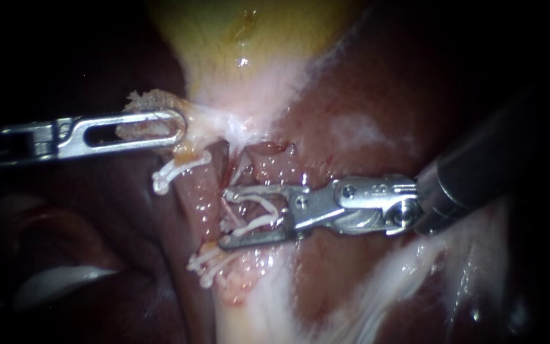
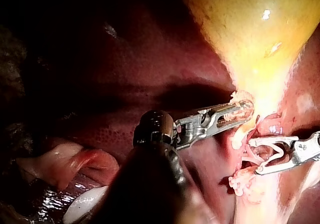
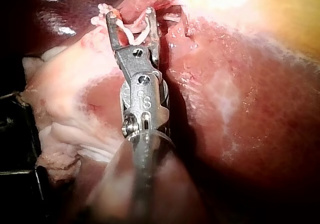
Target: Clipping second clip right tube
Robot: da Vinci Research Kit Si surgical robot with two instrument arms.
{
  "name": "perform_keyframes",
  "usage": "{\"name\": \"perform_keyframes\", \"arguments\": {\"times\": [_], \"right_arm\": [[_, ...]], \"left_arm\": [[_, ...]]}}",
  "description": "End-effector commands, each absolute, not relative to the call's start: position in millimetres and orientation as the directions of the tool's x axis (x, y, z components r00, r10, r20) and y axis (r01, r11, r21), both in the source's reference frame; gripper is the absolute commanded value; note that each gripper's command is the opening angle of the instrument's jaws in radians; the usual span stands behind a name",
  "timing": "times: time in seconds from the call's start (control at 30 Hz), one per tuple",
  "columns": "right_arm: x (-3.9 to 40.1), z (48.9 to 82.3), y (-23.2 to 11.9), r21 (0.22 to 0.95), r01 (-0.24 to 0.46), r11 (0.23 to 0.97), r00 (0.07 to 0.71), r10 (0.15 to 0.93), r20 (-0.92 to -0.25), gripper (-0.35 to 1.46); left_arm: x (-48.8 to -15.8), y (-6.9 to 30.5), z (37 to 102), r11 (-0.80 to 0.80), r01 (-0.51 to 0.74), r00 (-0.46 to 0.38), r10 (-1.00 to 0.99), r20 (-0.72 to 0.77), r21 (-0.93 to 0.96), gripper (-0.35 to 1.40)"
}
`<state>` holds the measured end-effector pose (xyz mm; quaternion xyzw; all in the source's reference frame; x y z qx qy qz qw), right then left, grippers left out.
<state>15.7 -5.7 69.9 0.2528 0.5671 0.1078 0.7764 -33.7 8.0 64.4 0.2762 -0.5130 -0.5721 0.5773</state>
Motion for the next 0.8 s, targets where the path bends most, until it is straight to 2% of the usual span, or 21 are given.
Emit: {"name": "perform_keyframes", "arguments": {"times": [0.03,0.8], "right_arm": [[15.7,69.9,-5.7,0.515,0.119,0.849,0.334,0.454,-0.826,0.45],[15.3,69.8,-5.7,0.524,0.117,0.843,0.334,0.464,-0.821,0.45]], "left_arm": [[-33.7,8.0,64.5,0.193,0.377,-0.181,-0.944,0.276,0.906,-0.35],[-33.6,8.0,64.5,0.193,0.377,-0.18,-0.944,0.276,0.906,-0.35]]}}
